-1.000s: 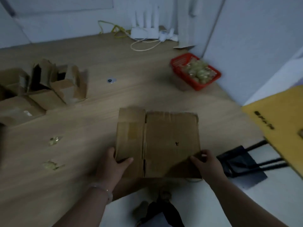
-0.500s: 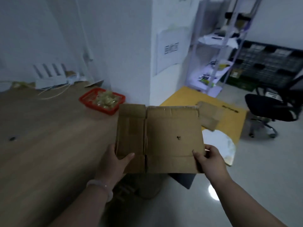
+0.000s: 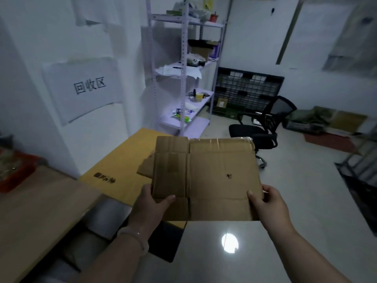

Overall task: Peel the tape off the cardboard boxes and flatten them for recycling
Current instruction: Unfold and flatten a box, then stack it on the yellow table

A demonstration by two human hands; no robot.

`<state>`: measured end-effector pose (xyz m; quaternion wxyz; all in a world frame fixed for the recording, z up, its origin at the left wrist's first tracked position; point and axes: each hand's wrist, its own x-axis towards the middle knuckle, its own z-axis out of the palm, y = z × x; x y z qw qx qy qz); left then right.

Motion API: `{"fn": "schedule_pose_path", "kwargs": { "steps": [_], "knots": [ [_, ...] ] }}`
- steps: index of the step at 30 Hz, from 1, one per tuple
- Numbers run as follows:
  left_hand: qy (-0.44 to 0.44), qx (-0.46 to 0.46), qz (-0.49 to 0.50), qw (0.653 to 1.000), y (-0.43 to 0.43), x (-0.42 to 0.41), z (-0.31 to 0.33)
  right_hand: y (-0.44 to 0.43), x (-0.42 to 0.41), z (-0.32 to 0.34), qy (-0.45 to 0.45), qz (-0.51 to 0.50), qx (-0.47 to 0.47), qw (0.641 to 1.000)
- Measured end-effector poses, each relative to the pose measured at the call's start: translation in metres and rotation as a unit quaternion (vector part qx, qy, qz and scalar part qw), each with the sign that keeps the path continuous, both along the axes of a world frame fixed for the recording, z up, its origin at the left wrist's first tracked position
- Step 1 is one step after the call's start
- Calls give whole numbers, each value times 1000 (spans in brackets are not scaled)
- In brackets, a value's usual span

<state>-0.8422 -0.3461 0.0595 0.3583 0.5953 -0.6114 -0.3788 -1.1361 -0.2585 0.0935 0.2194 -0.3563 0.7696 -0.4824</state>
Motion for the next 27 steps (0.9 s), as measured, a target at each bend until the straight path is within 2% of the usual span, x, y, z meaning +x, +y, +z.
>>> {"fn": "schedule_pose_path", "kwargs": {
  "steps": [8,14,21,27],
  "knots": [
    [-21,-11,-24,999,-56,-89,5,-37,-80,-9,-13,-34,-3,999],
    [0,14,-18,1000,-127,-136,-14,-114,-128,-22,-4,-30,5,1000],
    [-5,86,35,996,-212,-152,-28,-236,-155,-25,12,26,37,999],
    [15,123,144,982,-236,-121,-49,-320,-122,-46,-11,119,84,989]
  ]
}}
